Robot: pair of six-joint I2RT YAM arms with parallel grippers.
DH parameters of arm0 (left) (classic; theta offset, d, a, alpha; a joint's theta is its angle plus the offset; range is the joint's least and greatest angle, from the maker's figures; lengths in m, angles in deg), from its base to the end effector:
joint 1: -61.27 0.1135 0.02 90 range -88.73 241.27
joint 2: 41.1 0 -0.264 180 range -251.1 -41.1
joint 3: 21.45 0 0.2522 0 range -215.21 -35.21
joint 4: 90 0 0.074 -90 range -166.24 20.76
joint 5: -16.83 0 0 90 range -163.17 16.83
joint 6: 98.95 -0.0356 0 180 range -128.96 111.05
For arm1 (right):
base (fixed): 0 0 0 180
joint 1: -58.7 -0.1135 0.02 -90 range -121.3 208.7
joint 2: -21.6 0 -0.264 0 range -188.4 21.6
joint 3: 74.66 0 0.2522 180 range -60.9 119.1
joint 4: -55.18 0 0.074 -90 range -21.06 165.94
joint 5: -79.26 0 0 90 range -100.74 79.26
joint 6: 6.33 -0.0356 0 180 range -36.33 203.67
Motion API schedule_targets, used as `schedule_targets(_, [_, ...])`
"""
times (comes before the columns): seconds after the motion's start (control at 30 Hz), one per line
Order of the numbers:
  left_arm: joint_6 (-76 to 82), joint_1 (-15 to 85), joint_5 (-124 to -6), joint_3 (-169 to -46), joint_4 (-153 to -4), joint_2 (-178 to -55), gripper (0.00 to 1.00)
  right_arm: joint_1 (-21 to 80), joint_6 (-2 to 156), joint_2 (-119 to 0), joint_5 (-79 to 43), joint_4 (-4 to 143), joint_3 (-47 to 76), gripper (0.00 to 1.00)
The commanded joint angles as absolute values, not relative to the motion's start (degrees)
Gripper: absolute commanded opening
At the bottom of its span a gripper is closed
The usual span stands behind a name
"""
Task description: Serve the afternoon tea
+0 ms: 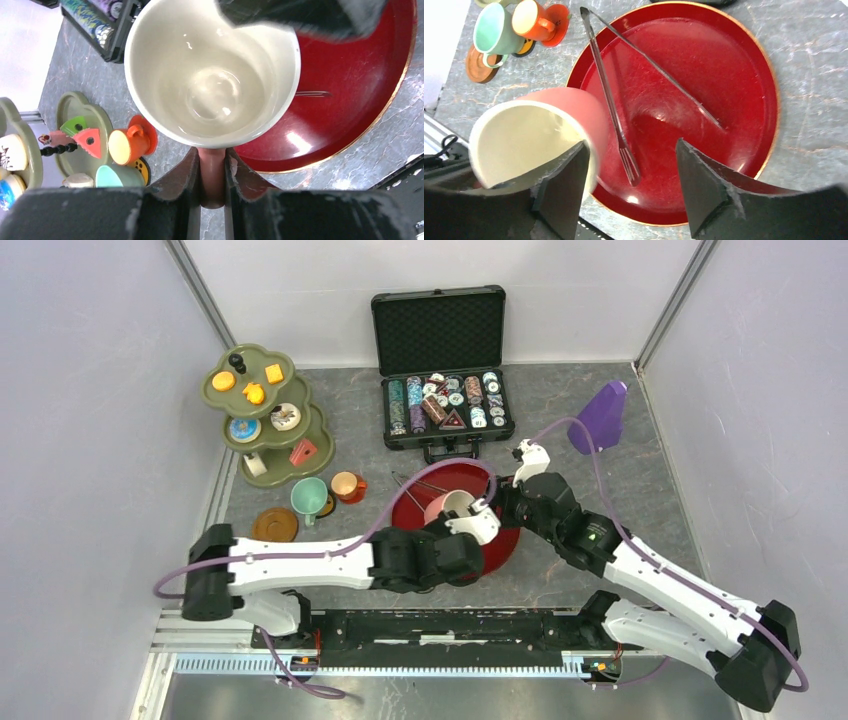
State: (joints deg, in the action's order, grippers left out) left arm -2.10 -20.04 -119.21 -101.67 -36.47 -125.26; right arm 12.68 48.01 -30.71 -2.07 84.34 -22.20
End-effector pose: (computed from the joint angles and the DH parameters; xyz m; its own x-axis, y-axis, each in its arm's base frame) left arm 0.0703 -0.2905 0.2756 -0.2013 0.7693 -0.6063 0.6080 0.5834 0.5384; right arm 0.1471 0.1447 0.2701 -0.6350 0.1720 -0.7532 -0.3073 0.8383 0.4504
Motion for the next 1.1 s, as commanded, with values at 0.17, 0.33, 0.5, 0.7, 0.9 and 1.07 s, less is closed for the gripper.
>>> schedule_targets(0.17, [6.0,-9.3,-127.6,-94.5,-37.2,-101.7,0.02,12.5,54.6,-22.3,10.6,87.9,-15.6,0.85])
schedule_targets(0.33, [14.6,10.5,-126.9,-90.6,-33.0,-87.9,0.02,12.5,56.0,-15.4,14.7,86.9,-18.0,0.89])
schedule_targets(0.5, [19.5,23.8,-125.9,-89.0,-29.6,-84.4,0.02,12.5,55.5,-14.2,14.9,87.7,-19.3,0.89])
schedule_targets(0.7, [30.6,37.1,-127.7,-85.9,-26.5,-83.7,0.02,12.5,55.3,-14.0,14.0,89.4,-19.5,0.89])
schedule_targets(0.9, [35.5,49.1,-120.0,-79.3,-32.1,-84.6,0.02,12.5,56.3,-11.9,15.5,91.5,-19.2,0.89])
schedule_targets(1.07, [38.4,55.5,-114.4,-75.8,-35.0,-87.8,0.02,12.5,57.0,-11.0,16.6,93.1,-19.1,0.9])
